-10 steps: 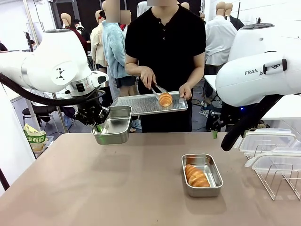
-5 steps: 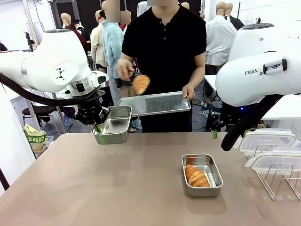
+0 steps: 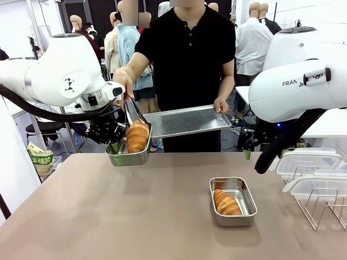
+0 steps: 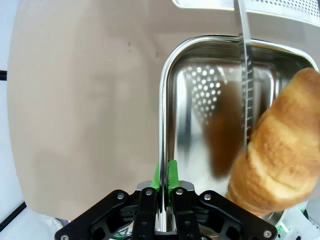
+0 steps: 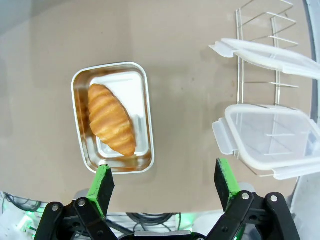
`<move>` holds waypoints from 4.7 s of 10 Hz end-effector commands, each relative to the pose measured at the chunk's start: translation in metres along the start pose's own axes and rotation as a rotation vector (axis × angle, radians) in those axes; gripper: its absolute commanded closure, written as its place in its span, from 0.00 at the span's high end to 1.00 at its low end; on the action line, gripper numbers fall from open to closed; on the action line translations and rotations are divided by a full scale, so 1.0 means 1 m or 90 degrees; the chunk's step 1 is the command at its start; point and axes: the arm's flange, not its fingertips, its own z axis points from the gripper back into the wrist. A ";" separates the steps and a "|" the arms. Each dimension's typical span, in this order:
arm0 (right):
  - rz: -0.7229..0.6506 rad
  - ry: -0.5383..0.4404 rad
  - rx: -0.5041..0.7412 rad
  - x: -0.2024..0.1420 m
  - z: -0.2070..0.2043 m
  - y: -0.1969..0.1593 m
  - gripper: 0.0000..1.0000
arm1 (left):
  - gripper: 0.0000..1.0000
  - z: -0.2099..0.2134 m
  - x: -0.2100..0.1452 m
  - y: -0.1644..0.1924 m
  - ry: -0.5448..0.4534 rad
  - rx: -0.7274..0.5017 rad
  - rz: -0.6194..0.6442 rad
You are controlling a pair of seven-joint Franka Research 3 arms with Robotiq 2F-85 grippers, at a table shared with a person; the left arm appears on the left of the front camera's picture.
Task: Place the bread in airtight containers.
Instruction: Once an object is inside an Airtight Container , place the container in the center of the table.
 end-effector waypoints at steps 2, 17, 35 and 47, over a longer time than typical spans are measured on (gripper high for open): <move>0.002 -0.001 0.001 -0.001 0.001 0.001 1.00 | 0.00 0.003 0.001 0.001 -0.003 -0.003 0.001; 0.002 -0.001 0.001 -0.001 0.001 0.001 1.00 | 0.00 0.003 0.001 0.001 -0.003 -0.003 0.001; 0.002 -0.001 0.001 -0.001 0.001 0.001 1.00 | 0.00 -0.160 -0.086 -0.017 0.033 0.011 0.035; 0.002 -0.001 0.001 -0.001 0.001 0.001 1.00 | 0.88 -0.170 -0.081 -0.015 0.047 0.038 0.043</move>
